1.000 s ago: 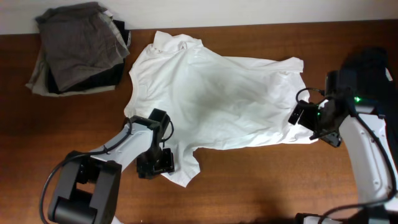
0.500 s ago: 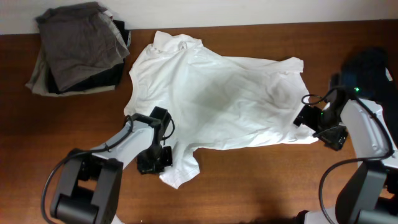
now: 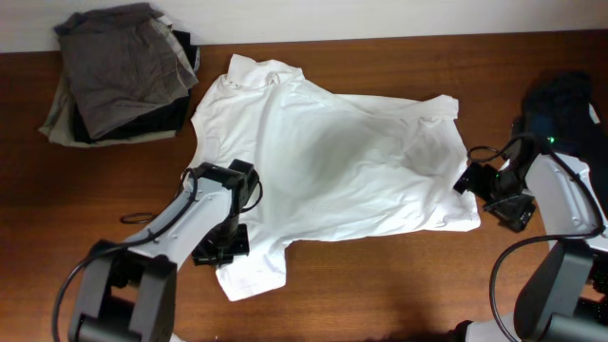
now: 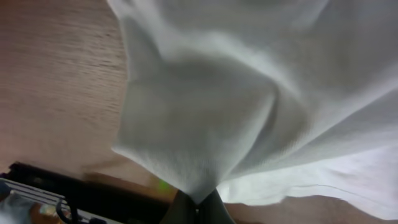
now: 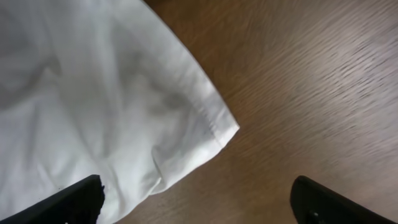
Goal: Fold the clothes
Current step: 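Grasp the lower hem corners with both grippers and lift them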
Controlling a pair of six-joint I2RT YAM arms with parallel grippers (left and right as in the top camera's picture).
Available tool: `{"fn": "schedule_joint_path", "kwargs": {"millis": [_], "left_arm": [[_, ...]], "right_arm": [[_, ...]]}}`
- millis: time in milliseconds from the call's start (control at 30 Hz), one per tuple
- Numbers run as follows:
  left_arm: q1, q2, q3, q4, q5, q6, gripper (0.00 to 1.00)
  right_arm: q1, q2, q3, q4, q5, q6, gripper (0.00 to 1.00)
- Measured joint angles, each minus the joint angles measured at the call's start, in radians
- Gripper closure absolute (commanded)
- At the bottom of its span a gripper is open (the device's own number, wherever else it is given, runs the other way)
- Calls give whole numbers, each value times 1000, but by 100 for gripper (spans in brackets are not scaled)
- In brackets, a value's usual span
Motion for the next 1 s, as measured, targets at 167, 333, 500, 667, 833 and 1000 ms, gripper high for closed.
{"fn": "schedule_joint_path", "kwargs": {"millis": [167,333,500,667,833,1000], "left_arm": [[0,-3,2,18,-17,-4,100],[0,-3,2,24,-20,-4,99],[0,-3,2,24,-23,-4,99],[0,-3,2,24,-26,-5,100],[0,-3,2,24,-26,-5,99],[0,-3,2,24,-26,-4,99]], "right_arm": [[0,0,-83,51,-34,0,10],[0,0,-145,91,-64,1,12],[0,0,-194,168,-75,3,18],[0,0,-230,216,-75,6,28],[0,0,-235,240,-49,36,32],[0,0,-235,248,-11,71,36]]}}
